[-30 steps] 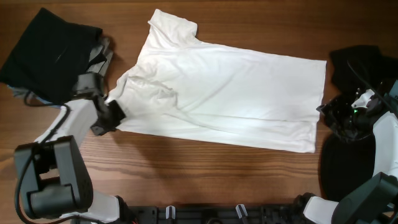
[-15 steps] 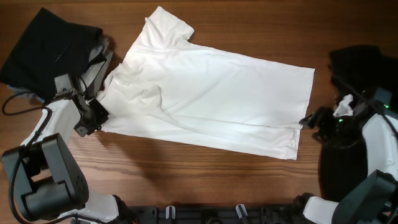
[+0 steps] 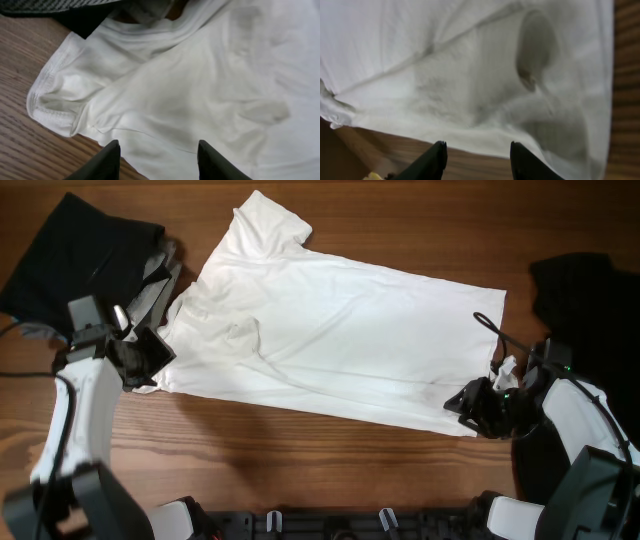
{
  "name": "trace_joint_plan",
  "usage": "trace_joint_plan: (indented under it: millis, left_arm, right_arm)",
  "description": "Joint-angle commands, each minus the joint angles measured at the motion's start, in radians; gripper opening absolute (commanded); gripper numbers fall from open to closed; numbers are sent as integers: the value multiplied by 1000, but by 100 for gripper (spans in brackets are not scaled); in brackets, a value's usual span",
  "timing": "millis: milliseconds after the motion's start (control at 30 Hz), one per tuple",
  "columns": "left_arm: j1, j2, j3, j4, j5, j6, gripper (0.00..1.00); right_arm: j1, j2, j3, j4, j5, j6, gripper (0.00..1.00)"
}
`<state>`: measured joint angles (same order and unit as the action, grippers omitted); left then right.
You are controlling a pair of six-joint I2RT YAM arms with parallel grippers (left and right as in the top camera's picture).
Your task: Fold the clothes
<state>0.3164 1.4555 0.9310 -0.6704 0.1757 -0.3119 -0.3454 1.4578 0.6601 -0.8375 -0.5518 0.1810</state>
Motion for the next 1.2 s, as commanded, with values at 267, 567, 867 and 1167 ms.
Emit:
trace_joint_plan:
  millis: [267, 567, 867, 1167]
  left_arm:
    - [-128, -101, 19, -33, 92, 70, 57]
    - [-175, -73, 19, -30, 74, 70, 57]
    - [-175, -73, 19, -30, 74, 70, 56]
    - [-175, -73, 19, -29, 73, 70, 56]
  right_arm:
    - [97, -8, -67, 127, -45, 70, 56]
    - [105, -8, -67, 138, -2, 109, 39]
    - [111, -8, -91, 184, 17, 138, 30]
    - [111, -9, -88, 288, -18, 183, 4]
